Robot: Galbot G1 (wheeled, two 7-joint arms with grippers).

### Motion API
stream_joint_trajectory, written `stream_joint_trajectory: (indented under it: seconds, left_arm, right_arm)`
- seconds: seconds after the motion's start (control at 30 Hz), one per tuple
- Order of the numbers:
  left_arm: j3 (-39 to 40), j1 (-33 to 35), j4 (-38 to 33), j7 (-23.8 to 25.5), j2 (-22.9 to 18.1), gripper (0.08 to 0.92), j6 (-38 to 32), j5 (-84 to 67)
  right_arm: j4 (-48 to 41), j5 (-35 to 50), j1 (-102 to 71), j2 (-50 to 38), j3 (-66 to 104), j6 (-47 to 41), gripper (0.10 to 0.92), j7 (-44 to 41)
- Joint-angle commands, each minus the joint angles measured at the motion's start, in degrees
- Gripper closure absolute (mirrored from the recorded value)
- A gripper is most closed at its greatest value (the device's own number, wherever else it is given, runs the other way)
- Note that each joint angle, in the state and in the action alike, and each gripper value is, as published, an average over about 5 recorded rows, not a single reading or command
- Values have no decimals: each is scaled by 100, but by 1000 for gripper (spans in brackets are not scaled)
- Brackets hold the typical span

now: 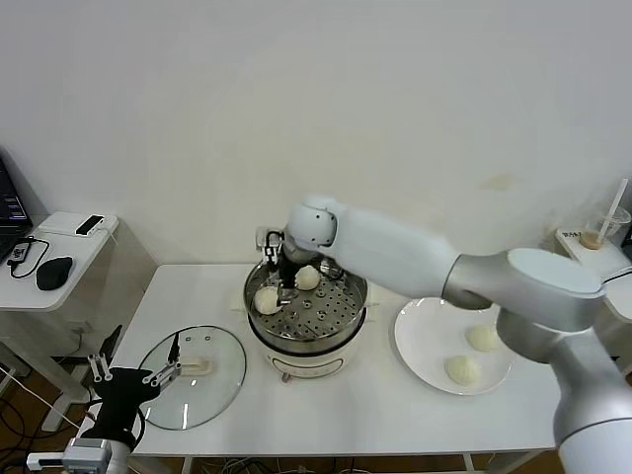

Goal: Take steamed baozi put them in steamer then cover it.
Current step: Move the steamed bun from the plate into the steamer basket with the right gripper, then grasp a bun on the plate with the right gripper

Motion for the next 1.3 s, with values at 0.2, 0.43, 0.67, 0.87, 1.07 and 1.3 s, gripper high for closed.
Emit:
stream_joint_trajectory:
  seconds: [0.2, 0.43, 0.67, 0.87, 1.07, 1.3]
  left_arm:
    - [87, -124, 58, 19, 60, 177, 69, -85]
    - [177, -147, 166, 16, 132, 177, 68, -98]
    - [241, -134, 288, 14, 196, 177, 62, -52]
    - [223, -86, 316, 11, 205, 177, 52, -54]
    - [242, -60, 320, 7, 152, 177, 42, -30]
    - [186, -39, 316, 9, 149, 177, 48, -16]
  right_arm:
    - [2111, -515, 1299, -2802, -356, 789, 203, -1138]
    - [3089, -1040, 474, -4671, -119, 1023, 203, -1133]
    - [3356, -1662, -1233, -5596, 843, 1243, 203, -1109]
    - [3364, -2057, -2333, -5862, 1164, 1412, 203, -1011]
    - [3194, -2411, -2934, -5744, 1308, 1440, 203, -821]
    - [2829, -2615, -3571, -5341, 1790, 1466, 203, -592]
